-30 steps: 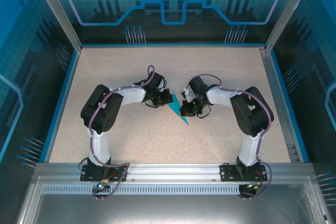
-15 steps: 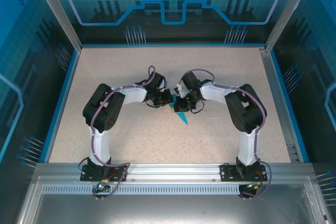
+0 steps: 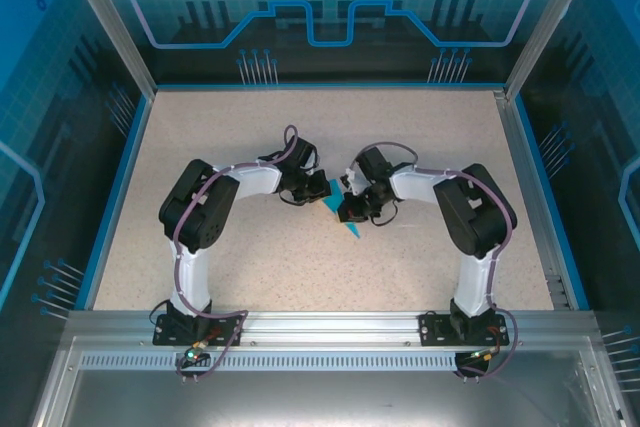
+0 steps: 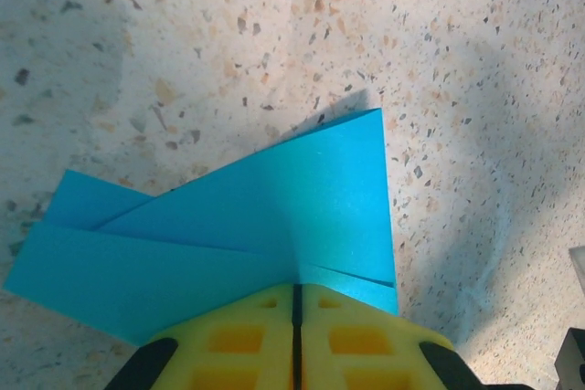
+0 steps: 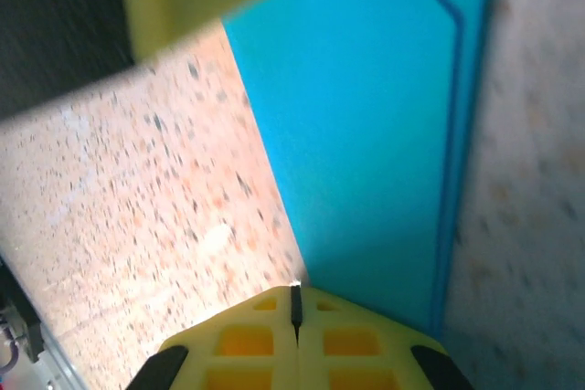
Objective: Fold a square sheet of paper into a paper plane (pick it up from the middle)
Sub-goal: Fold the wing for the fifth time at the center of the table.
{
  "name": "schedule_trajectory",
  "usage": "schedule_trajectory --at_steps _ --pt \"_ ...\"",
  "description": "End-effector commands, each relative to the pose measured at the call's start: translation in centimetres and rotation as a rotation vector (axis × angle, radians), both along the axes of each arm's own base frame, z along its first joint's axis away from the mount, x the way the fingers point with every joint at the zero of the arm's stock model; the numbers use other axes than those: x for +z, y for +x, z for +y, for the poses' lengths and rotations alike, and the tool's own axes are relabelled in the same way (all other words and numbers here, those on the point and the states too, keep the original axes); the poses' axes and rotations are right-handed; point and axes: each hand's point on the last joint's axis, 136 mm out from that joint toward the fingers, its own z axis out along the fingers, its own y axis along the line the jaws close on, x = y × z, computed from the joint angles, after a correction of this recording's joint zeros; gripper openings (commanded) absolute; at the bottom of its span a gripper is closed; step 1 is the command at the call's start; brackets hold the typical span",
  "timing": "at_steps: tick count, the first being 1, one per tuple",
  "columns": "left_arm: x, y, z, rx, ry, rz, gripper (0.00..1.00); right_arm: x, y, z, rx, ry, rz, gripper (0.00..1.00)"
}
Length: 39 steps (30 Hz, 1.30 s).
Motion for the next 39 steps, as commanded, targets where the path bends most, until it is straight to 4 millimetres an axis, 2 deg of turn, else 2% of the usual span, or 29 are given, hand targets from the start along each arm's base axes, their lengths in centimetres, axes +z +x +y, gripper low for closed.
schedule_trajectory --at_steps 1,6,9,11,14,18,22,25,31,35,39 --pt "-3.6 -1.6 2.1 0.033 0.129 0.101 0.09 -1.2 -3.7 -2.3 -0.010 -0.015 0.121 0.03" --pt "-3.7 -1.7 2.2 0.029 0.138 0.106 0.09 -1.4 -6.0 -4.4 -0.038 -0.022 0.145 0.03" --pt "-3.4 -1.4 2.0 0.024 0.131 0.098 0.09 -1.3 -6.4 -5.5 -0.074 -0.017 0.140 0.03" --pt "-2.8 -1.1 1.4 0.009 0.108 0.087 0.09 -0.5 -5.7 -5.6 -0.098 0.006 0.111 0.04" --pt "-1.6 -0.7 0.4 -0.027 0.080 0.077 0.10 1.4 -3.7 -5.4 -0.124 0.033 0.025 0.08" --pt "1.6 0.2 -0.4 -0.039 0.061 0.032 0.16 4.1 -0.9 -5.7 -0.157 0.015 -0.096 0.17" --pt "5.5 0.6 -1.1 -0.026 0.054 -0.015 0.27 5.2 0.9 -7.5 -0.226 -0.073 -0.187 0.36" --pt "6.8 -0.1 -1.1 0.006 0.108 -0.005 0.38 4.7 1.0 -9.0 -0.270 -0.126 -0.220 0.55" --pt "7.0 -2.0 -0.7 0.088 0.317 0.012 0.57 3.8 0.6 -11.7 -0.330 -0.213 -0.261 0.78" --pt "6.8 -2.4 -0.7 0.125 0.447 0.008 0.62 4.0 0.5 -12.8 -0.362 -0.246 -0.299 0.90" --pt "6.3 -2.2 -0.7 0.163 0.543 0.003 0.63 4.0 0.3 -14.4 -0.396 -0.318 -0.328 0.94"
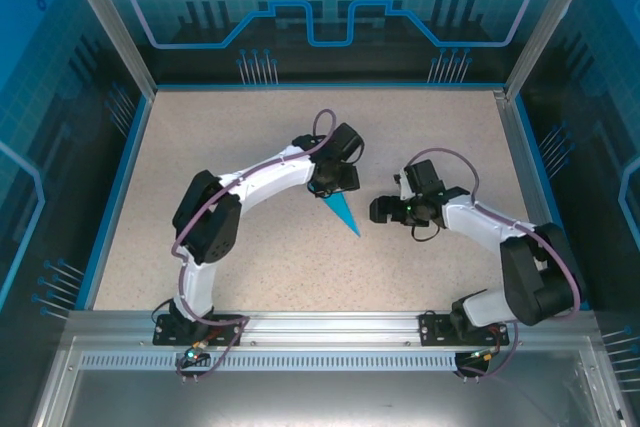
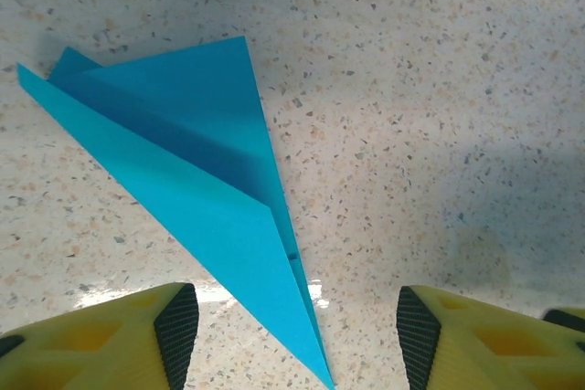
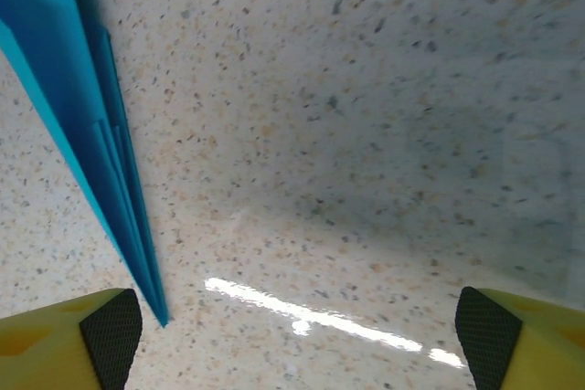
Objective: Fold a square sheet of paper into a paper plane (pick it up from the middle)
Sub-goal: Fold the wing for the fifth time at the center of the table, then turn over a paper plane at the center of the table.
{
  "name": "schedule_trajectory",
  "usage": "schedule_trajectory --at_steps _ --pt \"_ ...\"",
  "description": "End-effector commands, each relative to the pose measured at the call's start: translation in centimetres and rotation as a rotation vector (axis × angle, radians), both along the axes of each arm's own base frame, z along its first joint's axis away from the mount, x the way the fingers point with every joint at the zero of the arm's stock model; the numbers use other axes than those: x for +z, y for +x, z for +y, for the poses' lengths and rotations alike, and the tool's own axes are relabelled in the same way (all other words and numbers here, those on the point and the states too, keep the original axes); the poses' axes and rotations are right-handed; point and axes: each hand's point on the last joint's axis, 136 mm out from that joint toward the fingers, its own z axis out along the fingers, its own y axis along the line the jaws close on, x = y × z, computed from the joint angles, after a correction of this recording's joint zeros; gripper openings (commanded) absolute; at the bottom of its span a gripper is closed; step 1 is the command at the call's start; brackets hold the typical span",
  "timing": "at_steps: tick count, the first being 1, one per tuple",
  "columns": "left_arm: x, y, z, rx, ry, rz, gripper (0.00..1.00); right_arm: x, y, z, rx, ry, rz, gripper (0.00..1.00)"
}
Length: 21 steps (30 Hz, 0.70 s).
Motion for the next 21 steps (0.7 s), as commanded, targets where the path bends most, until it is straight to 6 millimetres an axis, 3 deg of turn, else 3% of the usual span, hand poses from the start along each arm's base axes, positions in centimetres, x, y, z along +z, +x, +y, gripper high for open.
schedule_trajectory --at_steps 1,13,21 --pt "-1.7 -0.3 2.6 0.091 0.173 0.034 0.62 0.2 0.3 -2.3 -0.068 -0.076 -0.033 0.94" --pt "-4.0 0.2 1.0 0.092 0.173 0.109 0.54 0.4 0.2 -2.7 -0.083 -0.095 -0.031 0.94" --pt "-3.4 -1.0 1.0 0.076 0.163 0.129 0.44 0.0 0.2 -3.1 -0.101 -0.115 -0.009 0.93"
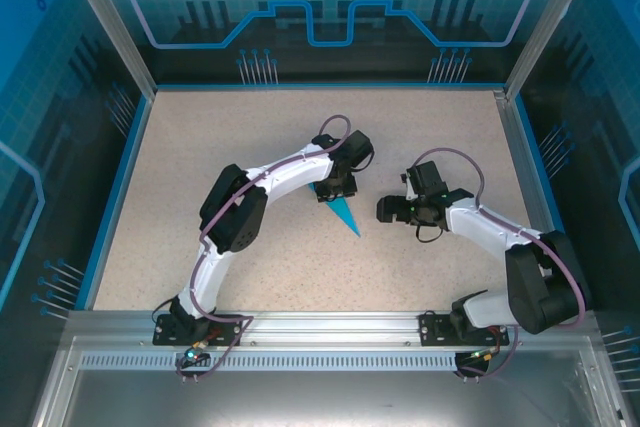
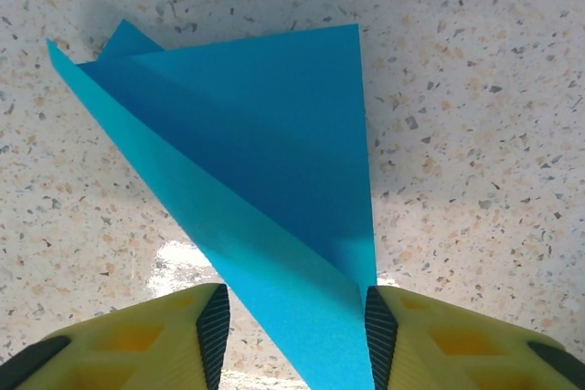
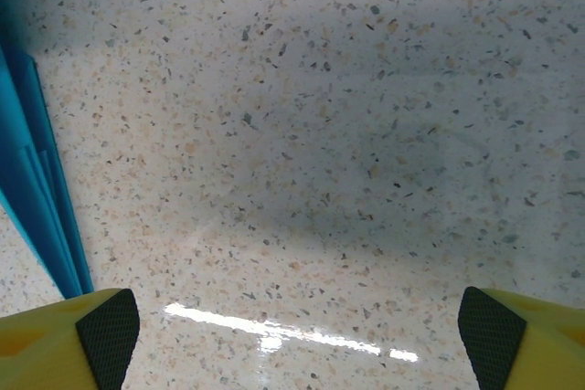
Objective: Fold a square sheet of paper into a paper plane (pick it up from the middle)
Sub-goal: Turn over a paper plane at the center of the table.
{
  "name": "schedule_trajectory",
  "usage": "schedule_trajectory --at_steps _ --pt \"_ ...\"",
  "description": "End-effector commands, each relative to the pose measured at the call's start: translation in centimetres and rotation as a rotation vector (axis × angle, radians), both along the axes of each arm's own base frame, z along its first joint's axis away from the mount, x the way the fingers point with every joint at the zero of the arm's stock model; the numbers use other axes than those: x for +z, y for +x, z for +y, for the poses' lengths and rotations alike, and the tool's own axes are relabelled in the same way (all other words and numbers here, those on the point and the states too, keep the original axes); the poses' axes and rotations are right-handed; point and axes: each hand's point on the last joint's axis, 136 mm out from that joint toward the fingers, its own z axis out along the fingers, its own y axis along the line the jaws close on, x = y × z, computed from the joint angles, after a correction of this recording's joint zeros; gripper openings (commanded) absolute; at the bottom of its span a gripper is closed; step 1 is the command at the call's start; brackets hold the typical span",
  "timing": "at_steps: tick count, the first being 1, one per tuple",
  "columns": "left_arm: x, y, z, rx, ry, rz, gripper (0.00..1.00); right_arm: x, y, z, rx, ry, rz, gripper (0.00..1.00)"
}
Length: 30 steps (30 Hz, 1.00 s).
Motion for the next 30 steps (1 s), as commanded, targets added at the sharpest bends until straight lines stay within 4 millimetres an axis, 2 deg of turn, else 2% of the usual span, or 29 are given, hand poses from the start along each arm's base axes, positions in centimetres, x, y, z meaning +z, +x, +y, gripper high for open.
schedule_trajectory --at_steps 1,6,14,16,22,26,30 --pt "1.0 -1.0 -0.1 0.000 -0.008 0.019 0.42 -0.2 0.1 -0.9 -0.040 -0.018 0.021 0.93" --pt "0.9 -1.8 0.0 0.006 -0.022 0.027 0.34 -0.5 0.0 -0.8 -0.042 -0.022 0.041 0.92" --pt "1.1 -2.2 0.1 0.035 -0.053 0.020 0.28 -0.7 0.0 -0.9 -0.045 -0.025 0.047 0.92" --pt "1.3 -2.3 0.0 0.037 -0.061 0.014 0.28 -0.7 0.1 -0.9 -0.045 -0.024 0.048 0.92" --pt "1.0 -2.7 -0.1 0.036 -0.077 0.027 0.39 -0.7 0.1 -0.8 -0.046 -0.024 0.050 0.91" --pt "0.4 -3.1 -0.3 0.023 -0.092 0.042 0.39 -0.8 0.1 -0.9 -0.049 -0.025 0.053 0.91" --pt "0.4 -3.3 -0.1 0.029 -0.082 0.045 0.34 -0.9 0.1 -0.9 -0.049 -0.027 0.057 0.91"
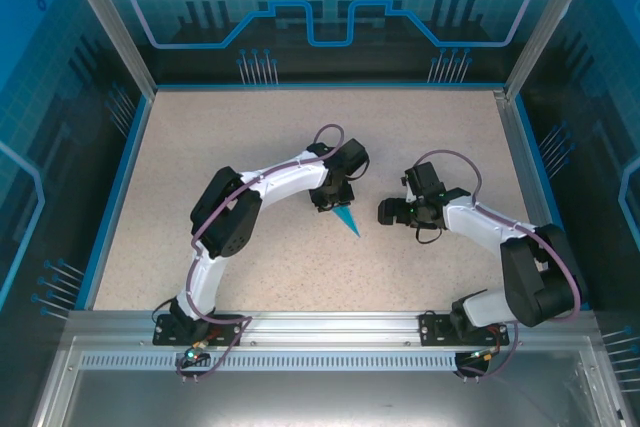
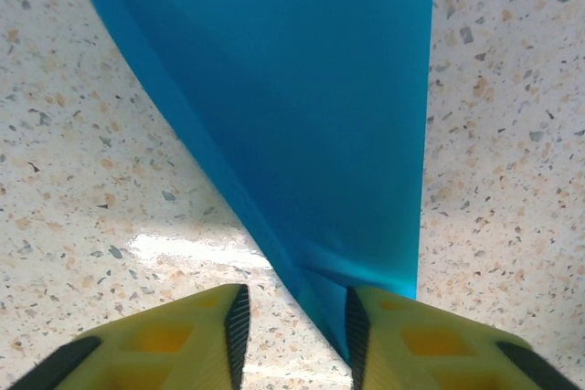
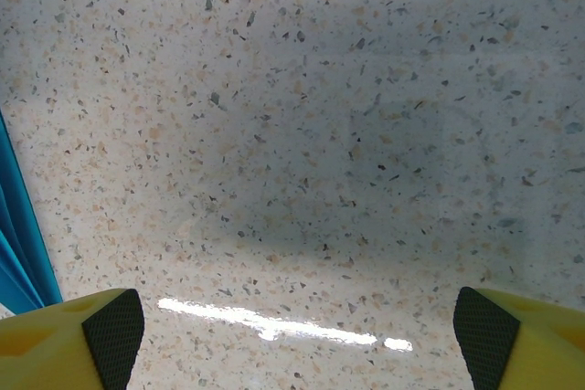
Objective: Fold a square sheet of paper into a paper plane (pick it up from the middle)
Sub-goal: Turn over a paper plane at the center of the table.
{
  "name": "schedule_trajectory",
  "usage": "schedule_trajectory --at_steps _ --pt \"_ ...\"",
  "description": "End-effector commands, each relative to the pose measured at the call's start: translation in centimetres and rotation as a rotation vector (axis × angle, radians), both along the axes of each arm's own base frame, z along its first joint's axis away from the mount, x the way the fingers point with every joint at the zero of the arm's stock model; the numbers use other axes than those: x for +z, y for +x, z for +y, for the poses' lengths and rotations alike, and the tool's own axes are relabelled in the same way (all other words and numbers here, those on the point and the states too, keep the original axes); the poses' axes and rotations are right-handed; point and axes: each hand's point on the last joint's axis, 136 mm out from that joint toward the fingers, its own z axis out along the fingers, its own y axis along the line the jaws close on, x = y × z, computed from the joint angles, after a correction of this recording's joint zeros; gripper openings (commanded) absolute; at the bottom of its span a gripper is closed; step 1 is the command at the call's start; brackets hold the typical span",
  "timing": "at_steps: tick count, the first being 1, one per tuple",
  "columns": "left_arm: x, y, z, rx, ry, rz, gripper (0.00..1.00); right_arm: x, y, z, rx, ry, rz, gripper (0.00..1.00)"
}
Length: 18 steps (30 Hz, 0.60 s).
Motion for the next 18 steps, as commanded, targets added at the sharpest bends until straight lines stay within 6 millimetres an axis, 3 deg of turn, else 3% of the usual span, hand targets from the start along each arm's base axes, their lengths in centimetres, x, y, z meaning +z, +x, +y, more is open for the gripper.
schedule_trajectory --at_steps 1,9,12,18 --pt "1.2 -0.6 -0.1 0.005 -0.024 -0.005 0.31 0.4 0.6 -0.6 -0.034 -0.008 0.007 0.91" --pt "3.0 -0.2 0.2 0.010 -0.047 -0.072 0.06 0.6 0.6 -0.7 -0.043 -0.012 0.002 0.90" --pt "4.9 0.2 0.1 -0.013 -0.075 -0.125 0.00 0.8 0.6 -0.9 -0.056 -0.014 -0.006 0.90" --pt "9.2 1.0 -1.2 -0.128 -0.238 -0.246 0.00 1.6 0.7 -1.4 -0.131 0.058 -0.029 0.89"
